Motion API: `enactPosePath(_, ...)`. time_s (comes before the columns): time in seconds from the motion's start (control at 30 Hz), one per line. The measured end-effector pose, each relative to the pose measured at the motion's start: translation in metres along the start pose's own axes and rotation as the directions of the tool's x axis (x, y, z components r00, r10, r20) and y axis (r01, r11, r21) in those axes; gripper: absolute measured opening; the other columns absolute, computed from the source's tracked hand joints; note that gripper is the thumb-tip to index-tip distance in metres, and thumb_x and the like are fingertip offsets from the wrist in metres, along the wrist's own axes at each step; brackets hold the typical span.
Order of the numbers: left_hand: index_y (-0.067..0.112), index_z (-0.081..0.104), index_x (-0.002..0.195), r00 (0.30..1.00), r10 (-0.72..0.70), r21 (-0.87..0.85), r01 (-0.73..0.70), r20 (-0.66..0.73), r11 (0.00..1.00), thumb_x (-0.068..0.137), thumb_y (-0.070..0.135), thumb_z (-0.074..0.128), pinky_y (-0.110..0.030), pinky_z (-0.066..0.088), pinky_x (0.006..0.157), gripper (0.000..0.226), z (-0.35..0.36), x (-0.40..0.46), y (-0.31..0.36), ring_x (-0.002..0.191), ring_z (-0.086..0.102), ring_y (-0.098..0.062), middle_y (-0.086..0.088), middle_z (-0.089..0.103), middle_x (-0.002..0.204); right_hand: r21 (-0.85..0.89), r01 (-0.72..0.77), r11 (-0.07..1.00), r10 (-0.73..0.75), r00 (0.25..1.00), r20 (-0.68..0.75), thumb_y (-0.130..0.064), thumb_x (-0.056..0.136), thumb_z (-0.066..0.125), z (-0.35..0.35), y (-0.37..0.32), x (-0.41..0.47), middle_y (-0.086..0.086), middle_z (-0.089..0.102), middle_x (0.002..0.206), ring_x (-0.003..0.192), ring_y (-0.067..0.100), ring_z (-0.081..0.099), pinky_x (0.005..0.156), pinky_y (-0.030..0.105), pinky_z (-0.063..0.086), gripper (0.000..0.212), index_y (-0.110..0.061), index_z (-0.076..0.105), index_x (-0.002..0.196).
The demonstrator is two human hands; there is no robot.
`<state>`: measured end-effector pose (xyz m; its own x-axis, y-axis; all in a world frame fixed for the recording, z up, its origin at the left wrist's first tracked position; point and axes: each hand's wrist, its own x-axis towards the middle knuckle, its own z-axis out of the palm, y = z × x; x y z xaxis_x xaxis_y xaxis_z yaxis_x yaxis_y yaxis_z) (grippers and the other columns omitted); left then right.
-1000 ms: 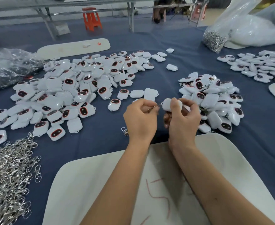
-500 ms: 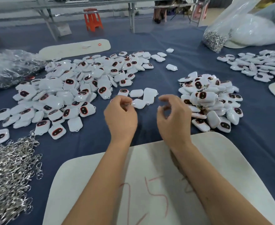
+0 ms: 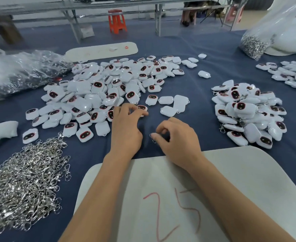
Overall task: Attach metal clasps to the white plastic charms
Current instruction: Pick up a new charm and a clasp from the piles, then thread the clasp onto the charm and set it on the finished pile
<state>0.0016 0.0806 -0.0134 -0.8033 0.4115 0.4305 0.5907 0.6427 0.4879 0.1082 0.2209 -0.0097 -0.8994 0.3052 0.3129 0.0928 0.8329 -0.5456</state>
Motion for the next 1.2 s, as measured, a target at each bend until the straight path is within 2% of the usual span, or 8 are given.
enactPosePath(0.13, 0.023, 0.054, 0.147, 0.970, -0.016, 0.043, 0.005, 0.243, 0.999, 0.086, -0.012, 0.044, -0.034, 0.021, 0.123, 0.071, 0.004, 0.005, 0.001, 0.152, 0.023, -0.024, -0.002, 0.027, 0.167, -0.048, 0.025, 0.999, -0.024, 1.000, 0.016, -0.049, 0.090, 0.075, 0.002, -0.004, -0.002, -0.011, 0.056, 0.098, 0.082, 0.014, 0.056, 0.071, 0.035, 0.049, 0.027, -0.027, 0.064, 0.102)
enactPosePath(0.27, 0.019, 0.065, 0.093, 0.982, -0.002, -0.274, 0.054, 0.189, 0.960, 0.074, -0.019, 0.038, -0.022, 0.041, 0.103, 0.051, -0.002, -0.003, 0.005, 0.129, 0.058, -0.013, 0.008, 0.067, 0.133, 0.123, -0.033, 0.992, 0.042, 0.996, -0.075, -0.012, 0.096, 0.067, -0.003, 0.002, 0.003, -0.004, 0.062, 0.124, 0.089, 0.014, 0.058, 0.088, 0.041, 0.052, 0.038, -0.022, 0.064, 0.132)
enactPosePath(0.4, 0.018, 0.054, 0.084, 0.974, 0.000, -0.538, 0.126, 0.228, 0.834, 0.071, -0.025, 0.034, -0.029, 0.052, 0.102, 0.049, -0.012, -0.013, 0.010, 0.115, 0.067, -0.008, 0.002, 0.073, 0.119, -0.117, 0.031, 0.993, -0.022, 0.997, 0.075, -0.009, 0.095, 0.060, -0.003, -0.006, 0.003, -0.017, 0.050, 0.154, 0.117, 0.019, 0.051, 0.090, 0.036, 0.051, 0.061, -0.037, 0.052, 0.149)
enactPosePath(0.57, 0.029, 0.066, 0.095, 0.970, 0.111, -0.193, -0.069, 0.214, 0.979, 0.066, -0.013, 0.049, -0.031, 0.037, 0.097, 0.055, -0.019, -0.019, 0.005, 0.107, 0.043, -0.020, 0.007, 0.055, 0.108, -0.171, -0.078, 0.982, 0.070, 0.996, -0.051, -0.024, 0.099, 0.062, -0.001, -0.004, 0.003, -0.012, 0.067, 0.114, 0.100, 0.020, 0.046, 0.074, 0.038, 0.049, 0.021, -0.030, 0.071, 0.116)
enactPosePath(0.7, 0.039, 0.069, 0.107, 0.920, 0.135, -0.141, -0.088, 0.367, 0.986, 0.090, 0.020, 0.072, -0.032, 0.030, 0.102, 0.025, -0.017, -0.024, 0.008, 0.107, 0.033, -0.015, 0.012, 0.048, 0.111, -0.064, -0.252, 0.965, 0.234, 0.950, -0.209, -0.024, 0.097, 0.070, -0.002, 0.001, 0.006, 0.005, 0.053, 0.120, 0.104, 0.024, 0.052, 0.079, 0.027, 0.031, 0.052, -0.016, 0.052, 0.146)
enactPosePath(0.9, 0.021, 0.056, 0.083, 0.958, 0.040, -0.139, 0.000, 0.283, 0.990, 0.099, 0.028, 0.065, -0.032, 0.043, 0.080, 0.019, -0.011, -0.024, 0.017, 0.084, 0.047, -0.015, 0.008, 0.056, 0.084, 0.300, -0.054, 0.952, 0.120, 0.971, -0.206, -0.003, 0.097, 0.063, -0.004, 0.003, 0.004, -0.003, 0.059, 0.100, 0.082, 0.006, 0.055, 0.069, 0.016, 0.037, 0.020, -0.014, 0.058, 0.112)
enactPosePath(1.07, 0.008, 0.063, 0.080, 0.960, -0.224, -0.709, 0.276, 0.169, 0.649, 0.102, 0.024, 0.063, -0.018, 0.042, 0.054, 0.026, -0.006, -0.020, 0.029, 0.049, 0.051, -0.009, 0.004, 0.060, 0.054, 0.567, 0.022, 0.823, 0.021, 0.997, -0.069, -0.009, 0.089, 0.061, -0.009, 0.002, 0.003, -0.006, 0.064, 0.073, 0.062, 0.012, 0.051, 0.060, 0.021, 0.041, 0.008, -0.015, 0.061, 0.095)
enactPosePath(1.2, 0.010, 0.066, 0.077, 0.944, -0.249, -0.815, 0.315, 0.217, 0.486, 0.101, 0.027, 0.064, -0.018, 0.040, 0.050, 0.030, 0.001, -0.023, 0.037, 0.048, 0.046, -0.010, -0.004, 0.054, 0.052, 0.649, 0.037, 0.760, -0.069, 0.997, 0.024, -0.014, 0.098, 0.073, -0.009, 0.003, 0.002, -0.002, 0.076, 0.074, 0.077, 0.015, 0.071, 0.080, 0.029, 0.053, 0.006, -0.019, 0.076, 0.097)
